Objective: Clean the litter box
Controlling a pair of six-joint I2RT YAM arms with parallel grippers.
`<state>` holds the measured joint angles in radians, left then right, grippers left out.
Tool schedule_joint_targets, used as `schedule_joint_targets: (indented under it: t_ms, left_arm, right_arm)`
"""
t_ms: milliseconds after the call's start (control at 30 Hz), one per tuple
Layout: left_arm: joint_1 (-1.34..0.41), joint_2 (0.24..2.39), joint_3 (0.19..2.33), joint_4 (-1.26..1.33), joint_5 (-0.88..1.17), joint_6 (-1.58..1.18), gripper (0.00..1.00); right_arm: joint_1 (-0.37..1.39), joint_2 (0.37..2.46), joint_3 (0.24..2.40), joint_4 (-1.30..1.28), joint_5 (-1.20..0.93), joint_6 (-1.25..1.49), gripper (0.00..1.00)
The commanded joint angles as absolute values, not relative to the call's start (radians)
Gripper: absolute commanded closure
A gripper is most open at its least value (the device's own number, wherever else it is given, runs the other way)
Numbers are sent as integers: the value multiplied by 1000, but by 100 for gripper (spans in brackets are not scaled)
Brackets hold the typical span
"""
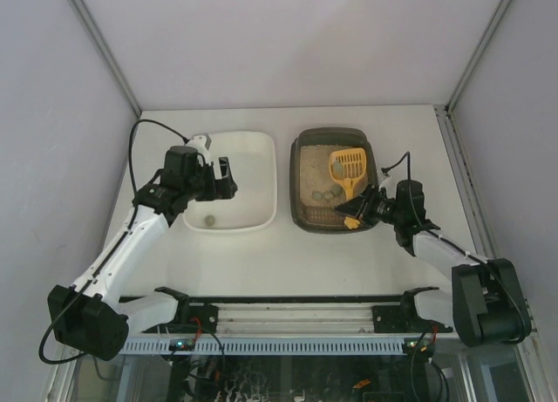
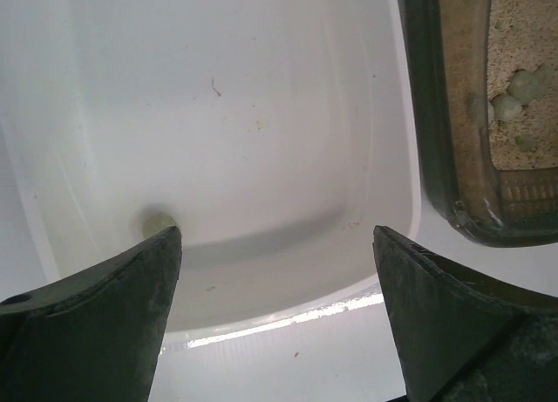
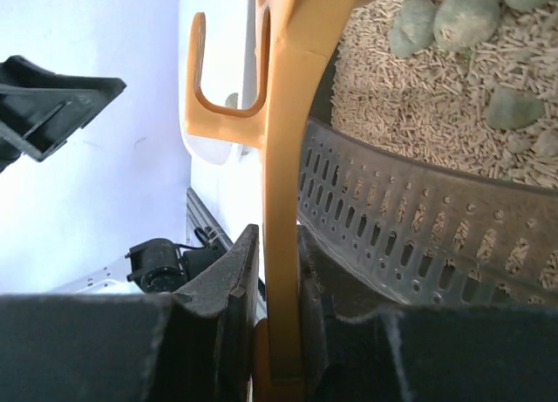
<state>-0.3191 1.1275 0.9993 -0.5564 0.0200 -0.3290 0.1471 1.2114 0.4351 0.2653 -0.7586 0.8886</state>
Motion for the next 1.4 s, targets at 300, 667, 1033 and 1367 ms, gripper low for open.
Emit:
schedule_joint_targets:
  t_ms: [300,667,1033,1367]
  left_arm:
    - [-317,1079,943,-513,-21,-291,6]
    - [-317,1083,931,-509,-2,-291,6]
    - [-317,1088,938,-514,41,-309,6]
    - [-236,1121,996,-593,329,-67,1]
  right_arm:
    - [188,1416,277,1140,-853,1157,100]
    - [183,1454,293,1096,-803,1185,100]
    - [257,1462,362,940,-805,1134,100]
    - [357,1424,497,674,-767,1043,100]
